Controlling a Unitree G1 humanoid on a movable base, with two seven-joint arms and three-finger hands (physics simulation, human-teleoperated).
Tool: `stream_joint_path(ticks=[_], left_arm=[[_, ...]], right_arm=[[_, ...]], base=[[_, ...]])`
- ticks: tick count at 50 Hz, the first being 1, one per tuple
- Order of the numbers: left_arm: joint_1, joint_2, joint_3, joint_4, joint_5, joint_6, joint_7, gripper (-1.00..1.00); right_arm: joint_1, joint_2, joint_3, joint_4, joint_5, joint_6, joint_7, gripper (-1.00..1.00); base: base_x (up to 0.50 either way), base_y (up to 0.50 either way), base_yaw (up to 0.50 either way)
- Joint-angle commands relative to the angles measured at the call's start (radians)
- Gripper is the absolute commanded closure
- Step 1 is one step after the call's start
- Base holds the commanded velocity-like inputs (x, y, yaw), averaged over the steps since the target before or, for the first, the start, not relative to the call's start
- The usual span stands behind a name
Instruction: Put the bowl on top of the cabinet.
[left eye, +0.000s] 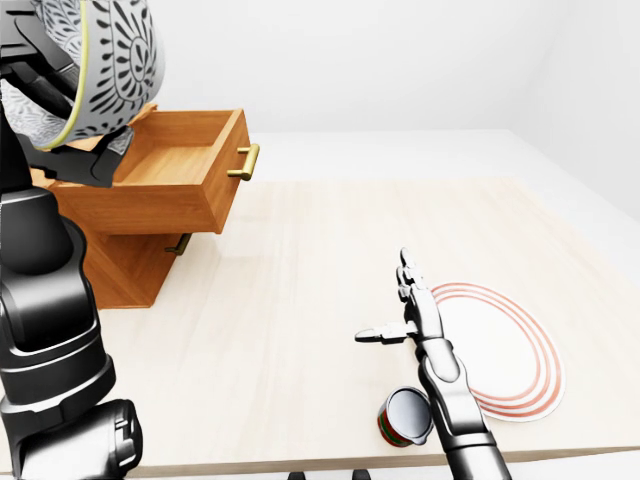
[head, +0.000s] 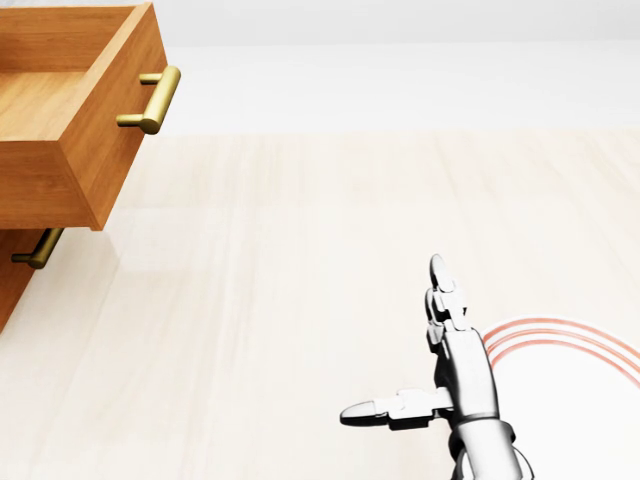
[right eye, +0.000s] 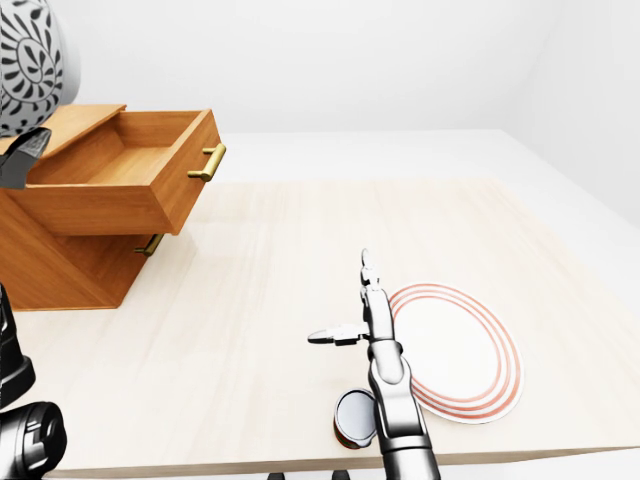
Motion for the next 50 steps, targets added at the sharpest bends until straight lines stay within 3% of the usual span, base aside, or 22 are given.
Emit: stream_joint_path(ticks=[1,7,8,14,31,39,50], left_arm=[[-0.017,0.13,0.054,0.229,0.027,0.0,0.13,0.87],[-0.054,0.203,0.06,0.38,0.041,0.0,0.199,0.88],[-0.081,0.235,0.063,0.445,0.045,0.0,0.228,0.87],[-0.14,0.319,0.03,0.674,0.086,0.0,0.337,0.88],[-0.3,0.491,-0.059,1.169,0.175,0.0,0.337,0.88],[-0.37,0.514,-0.109,1.336,0.216,0.0,0.337,0.88],[-0.433,0.432,-0.175,1.458,0.325,0.0,0.337,0.89]], right_arm=[[0.001,-0.004,-0.009,0.001,0.007,-0.003,0.002,-1.0],[-0.007,-0.004,-0.01,0.019,0.008,-0.011,0.001,-1.0],[-0.004,-0.005,-0.011,0.012,0.009,-0.008,0.002,-1.0],[-0.007,-0.005,-0.013,0.014,0.01,-0.006,0.002,-1.0],[-0.012,-0.004,-0.011,0.032,0.007,-0.013,-0.002,-1.0],[-0.011,-0.003,-0.009,0.03,0.003,-0.012,-0.006,-1.0],[-0.022,-0.005,-0.012,0.054,0.001,-0.022,-0.012,-1.0]], base=[[0.0,0.0,0.0],[0.0,0.0,0.0],[0.0,0.0,0.0],[0.0,0.0,0.0],[0.0,0.0,0.0],[0.0,0.0,0.0],[0.0,0.0,0.0]])
